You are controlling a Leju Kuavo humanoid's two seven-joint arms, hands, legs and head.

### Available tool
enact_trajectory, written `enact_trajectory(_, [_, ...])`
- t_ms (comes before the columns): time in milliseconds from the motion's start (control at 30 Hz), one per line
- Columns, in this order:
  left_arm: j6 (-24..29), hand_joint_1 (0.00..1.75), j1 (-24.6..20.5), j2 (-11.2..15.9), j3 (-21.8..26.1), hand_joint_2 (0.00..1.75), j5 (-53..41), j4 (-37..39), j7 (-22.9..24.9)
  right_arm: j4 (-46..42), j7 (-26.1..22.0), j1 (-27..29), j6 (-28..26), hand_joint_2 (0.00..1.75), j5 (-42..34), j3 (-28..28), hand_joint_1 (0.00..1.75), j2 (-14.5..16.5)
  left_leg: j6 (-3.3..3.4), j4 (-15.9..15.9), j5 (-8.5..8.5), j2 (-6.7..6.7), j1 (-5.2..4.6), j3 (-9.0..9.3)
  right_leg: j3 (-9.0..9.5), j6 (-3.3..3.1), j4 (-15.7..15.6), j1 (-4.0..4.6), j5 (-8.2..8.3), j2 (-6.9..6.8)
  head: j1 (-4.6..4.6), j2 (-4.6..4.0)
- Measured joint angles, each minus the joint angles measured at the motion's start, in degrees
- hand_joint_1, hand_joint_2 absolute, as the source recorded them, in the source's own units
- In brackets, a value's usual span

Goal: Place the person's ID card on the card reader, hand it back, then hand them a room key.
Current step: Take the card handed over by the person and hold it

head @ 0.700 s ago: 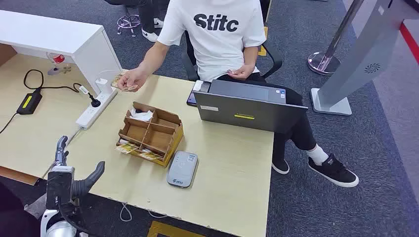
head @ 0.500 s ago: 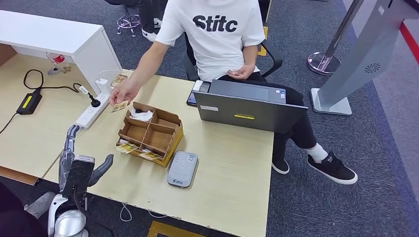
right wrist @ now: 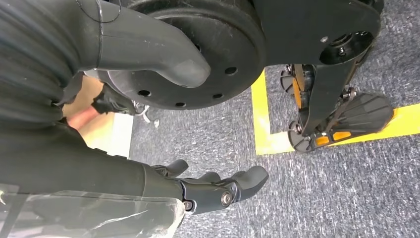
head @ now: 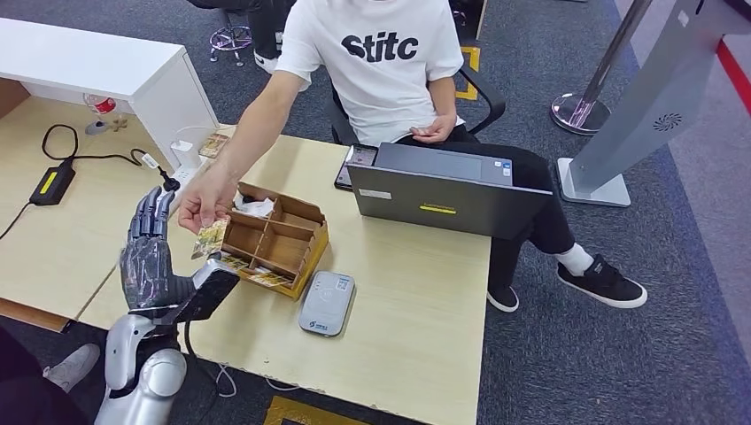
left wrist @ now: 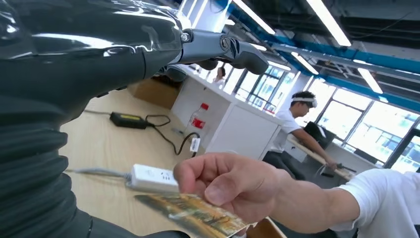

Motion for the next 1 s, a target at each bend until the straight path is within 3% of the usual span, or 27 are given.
enact_trajectory(100, [2.73, 1.71, -1.13, 1.26, -2.49, 1.75, -4.79, 0.63, 1.55, 0.02, 0.41, -0.04, -0.03, 1.75, 0.76, 0.42, 0.00, 0.00, 0.00, 0.00, 0.00, 0.00, 0.00, 0.00, 0.00, 0.00, 0.00, 0.00, 0.00, 0.00, 0.01, 0.00])
enact_trajectory(433, [8.91, 1.75, -3.29, 3.96, -8.09, 1.75, -16.46, 2.11, 5.42, 0.17, 1.51, -0.26, -0.67, 1.75, 2.89, 1.14, 0.00, -0.02, 0.00, 0.00, 0.00, 0.00, 0.00, -0.01, 0.00, 0.00, 0.01, 0.00, 0.00, 0.01, 0.00, 0.00])
enact_trajectory(700, [8.77, 1.75, -3.34, 4.14, -9.61, 1.75, -16.23, 2.83, 5.43, 0.17, 1.65, -0.29, -0.83, 1.75, 3.31, 1.21, 0.00, -0.02, 0.00, 0.00, 0.00, 0.00, 0.00, -0.01, -0.01, 0.00, 0.01, 0.00, 0.00, 0.01, 0.00, 0.00])
enact_trajectory(1000, [4.95, 1.75, -1.82, 2.06, -12.21, 1.75, -7.36, 3.60, 2.04, 0.19, 1.74, -0.29, -0.97, 1.75, 3.31, 1.20, 0.00, -0.02, 0.00, 0.00, 0.00, 0.00, -0.02, -0.03, -0.01, 0.00, 0.00, -0.01, 0.00, 0.00, 0.00, 0.00])
